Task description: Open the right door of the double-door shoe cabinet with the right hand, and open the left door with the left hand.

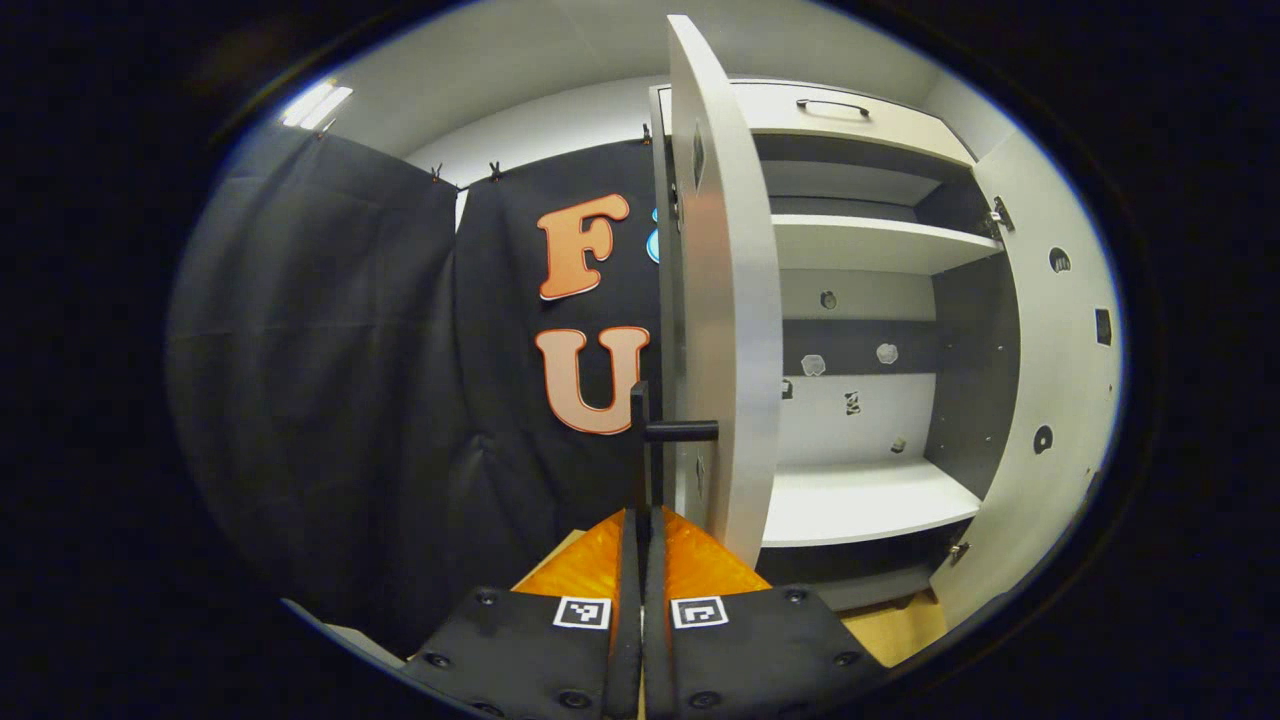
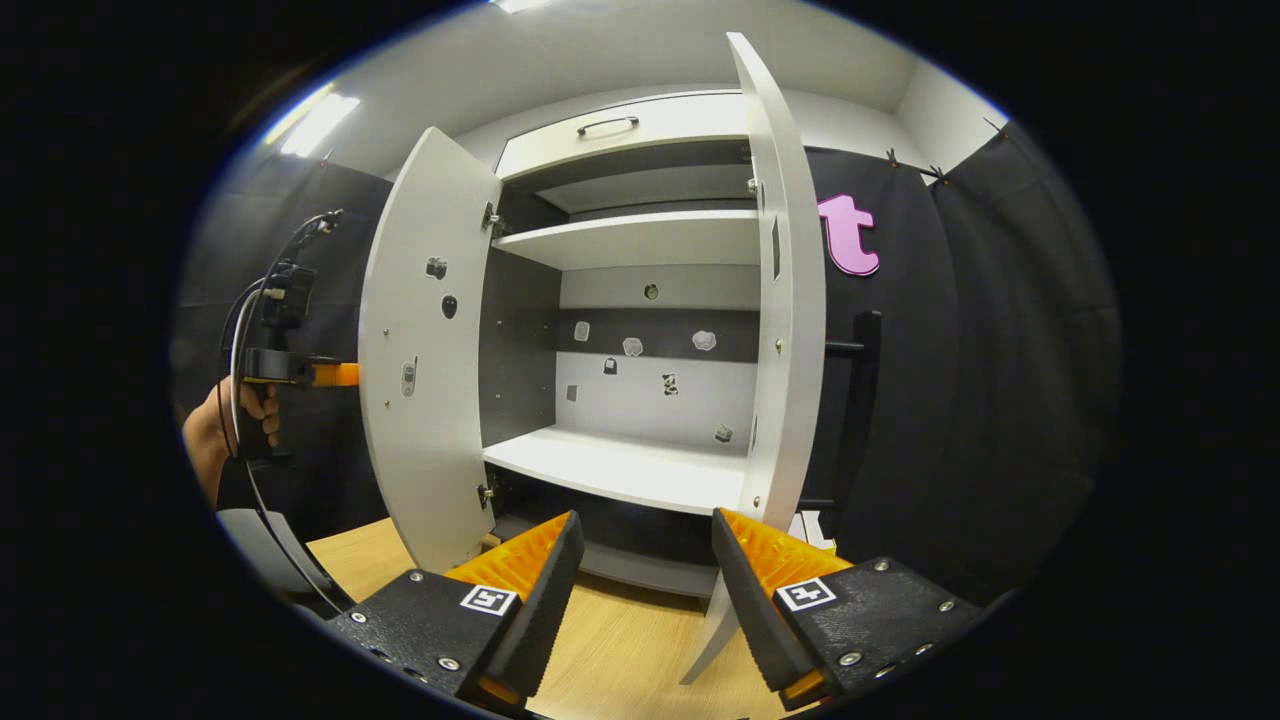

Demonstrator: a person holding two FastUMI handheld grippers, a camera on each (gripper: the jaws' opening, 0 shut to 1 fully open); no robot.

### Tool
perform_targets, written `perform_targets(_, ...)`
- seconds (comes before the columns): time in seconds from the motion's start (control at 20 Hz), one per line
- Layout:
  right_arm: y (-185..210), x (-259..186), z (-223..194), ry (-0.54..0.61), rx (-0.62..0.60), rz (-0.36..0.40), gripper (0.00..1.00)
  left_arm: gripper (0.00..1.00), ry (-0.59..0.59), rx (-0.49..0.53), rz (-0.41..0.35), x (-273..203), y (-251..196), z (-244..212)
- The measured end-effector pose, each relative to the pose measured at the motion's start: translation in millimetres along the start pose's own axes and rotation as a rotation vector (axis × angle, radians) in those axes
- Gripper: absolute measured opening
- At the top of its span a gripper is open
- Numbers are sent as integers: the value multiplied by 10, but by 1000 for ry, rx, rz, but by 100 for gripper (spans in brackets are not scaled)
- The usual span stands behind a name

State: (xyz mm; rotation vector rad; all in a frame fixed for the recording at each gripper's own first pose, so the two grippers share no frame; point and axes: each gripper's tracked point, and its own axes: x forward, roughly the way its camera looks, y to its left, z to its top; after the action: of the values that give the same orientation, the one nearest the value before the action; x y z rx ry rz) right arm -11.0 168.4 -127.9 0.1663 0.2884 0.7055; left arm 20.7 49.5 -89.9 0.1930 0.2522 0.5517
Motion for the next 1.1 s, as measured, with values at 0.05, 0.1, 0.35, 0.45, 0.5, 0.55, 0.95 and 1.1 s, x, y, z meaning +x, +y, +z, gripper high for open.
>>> perform_targets(0.05, 10, 14, 0, 2, -3, 1, 80, 8, -5, -14, 6, -21, 30, 20)
perform_targets(0.1, 26, 31, 15, 1, -6, 6, 80, 8, -6, -21, 16, -37, 68, 26)
perform_targets(0.35, 143, 94, 172, -31, -26, 35, 79, 8, -56, 20, 109, -185, 277, 174)
perform_targets(0.45, 186, 107, 250, -49, -39, 46, 80, 8, -80, 23, 96, -332, 201, 253)
perform_targets(0.5, 218, 122, 285, -57, -43, 46, 80, 8, -97, 21, 83, -368, 151, 317)
perform_targets(0.55, 261, 168, 316, -63, -45, 43, 80, 8, -108, 14, 67, -401, 94, 371)
perform_targets(0.95, 231, 229, 810, -156, -69, -10, 84, 7, -140, 20, -86, -388, -679, 537)
perform_targets(1.1, 207, 229, 959, -187, -85, -31, 86, 12, -132, 5, -155, -367, -943, 533)
